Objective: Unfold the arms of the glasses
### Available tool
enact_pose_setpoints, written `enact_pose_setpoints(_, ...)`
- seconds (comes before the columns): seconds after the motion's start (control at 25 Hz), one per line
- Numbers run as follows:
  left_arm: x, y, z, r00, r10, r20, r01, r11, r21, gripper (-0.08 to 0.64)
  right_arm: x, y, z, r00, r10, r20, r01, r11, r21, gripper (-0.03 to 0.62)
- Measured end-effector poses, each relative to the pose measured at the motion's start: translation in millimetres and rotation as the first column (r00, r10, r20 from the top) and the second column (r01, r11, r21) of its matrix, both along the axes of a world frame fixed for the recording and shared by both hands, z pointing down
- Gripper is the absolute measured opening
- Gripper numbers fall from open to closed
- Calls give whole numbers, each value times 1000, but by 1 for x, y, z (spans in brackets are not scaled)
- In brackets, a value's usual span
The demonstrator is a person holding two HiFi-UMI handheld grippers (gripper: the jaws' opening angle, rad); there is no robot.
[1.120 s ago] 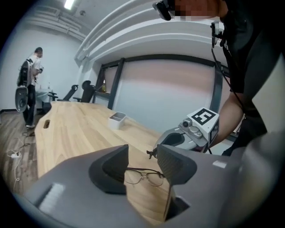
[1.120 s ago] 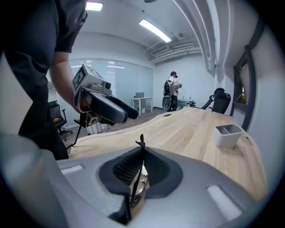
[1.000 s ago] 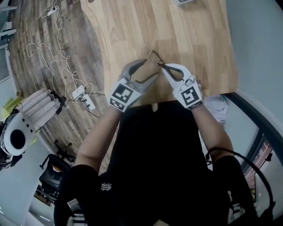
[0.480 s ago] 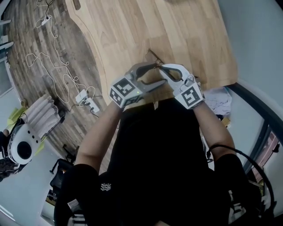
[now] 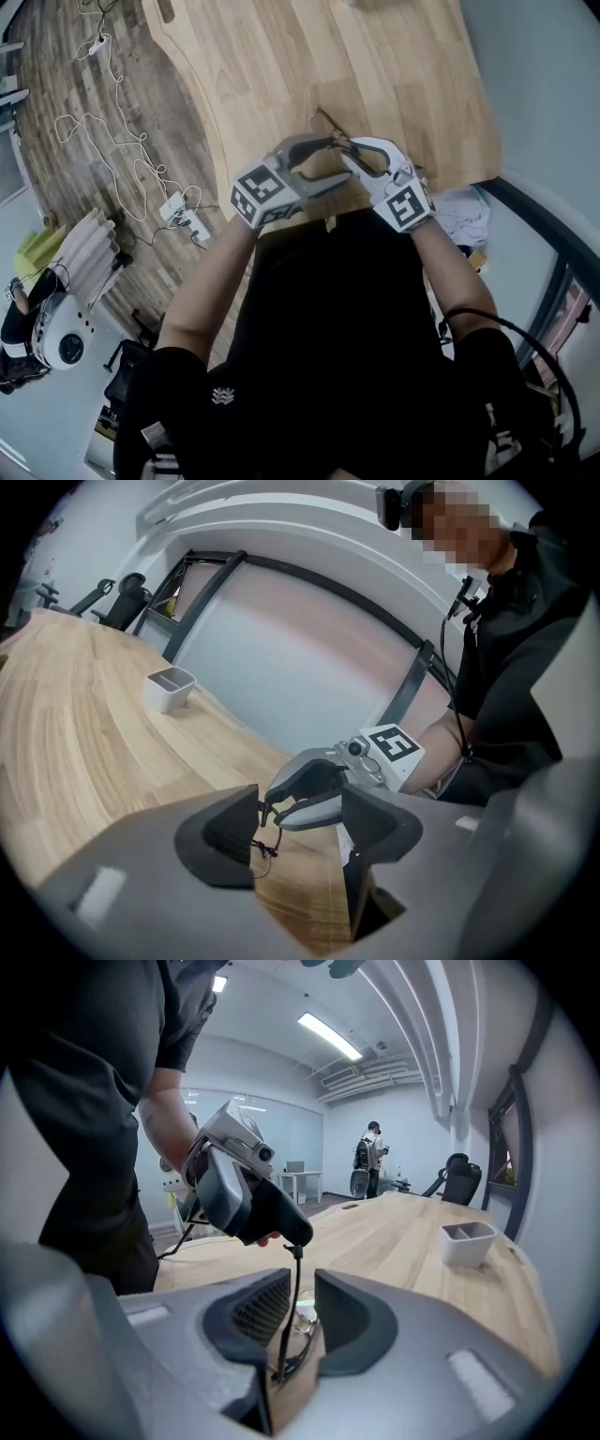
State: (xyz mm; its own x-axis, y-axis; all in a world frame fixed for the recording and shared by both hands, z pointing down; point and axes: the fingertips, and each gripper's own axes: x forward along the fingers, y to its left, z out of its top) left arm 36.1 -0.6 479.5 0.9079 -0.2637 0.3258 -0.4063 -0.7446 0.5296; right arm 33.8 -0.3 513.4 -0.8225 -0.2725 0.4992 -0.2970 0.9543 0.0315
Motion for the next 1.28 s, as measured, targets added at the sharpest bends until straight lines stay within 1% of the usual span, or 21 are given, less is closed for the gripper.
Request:
enact_pose_setpoints(0.12, 1, 5, -5, 1000, 12, -6, -12, 1000, 3, 288, 7, 1, 0, 1000, 22, -9, -22, 1000, 5, 78)
enact_pose_setpoints(0.32, 9, 15, -10, 999, 41, -7, -40, 999, 11, 288, 38, 13, 19, 993, 78, -85, -80, 997, -18, 86)
enact_pose_setpoints(0.6, 23, 36, -24, 996, 90, -22, -89, 996, 27, 288, 47, 34, 23, 986, 137, -94, -142, 989, -49, 92)
enact_pose_setpoints(0.8, 36, 49, -29, 991, 135, -21, -134, 990, 46, 288, 47, 42, 24, 981, 182, -70, -188, 978, -90, 92)
enact_pose_setpoints(1.0, 46, 64, -30, 986, 165, -22, -164, 985, 55, 288, 52, 52, 26, 976, 204, -80, -211, 973, -91, 92)
enact_pose_setpoints(1.16, 54, 72, -30, 983, 180, -26, -178, 983, 53, 288, 62, 59, 34, 968, 222, -114, -234, 967, -105, 93)
enact_pose_setpoints(1.28, 59, 74, -32, 983, 182, -31, -180, 982, 54, 288, 63, 60, 32, 968, 226, -109, -237, 967, -98, 92)
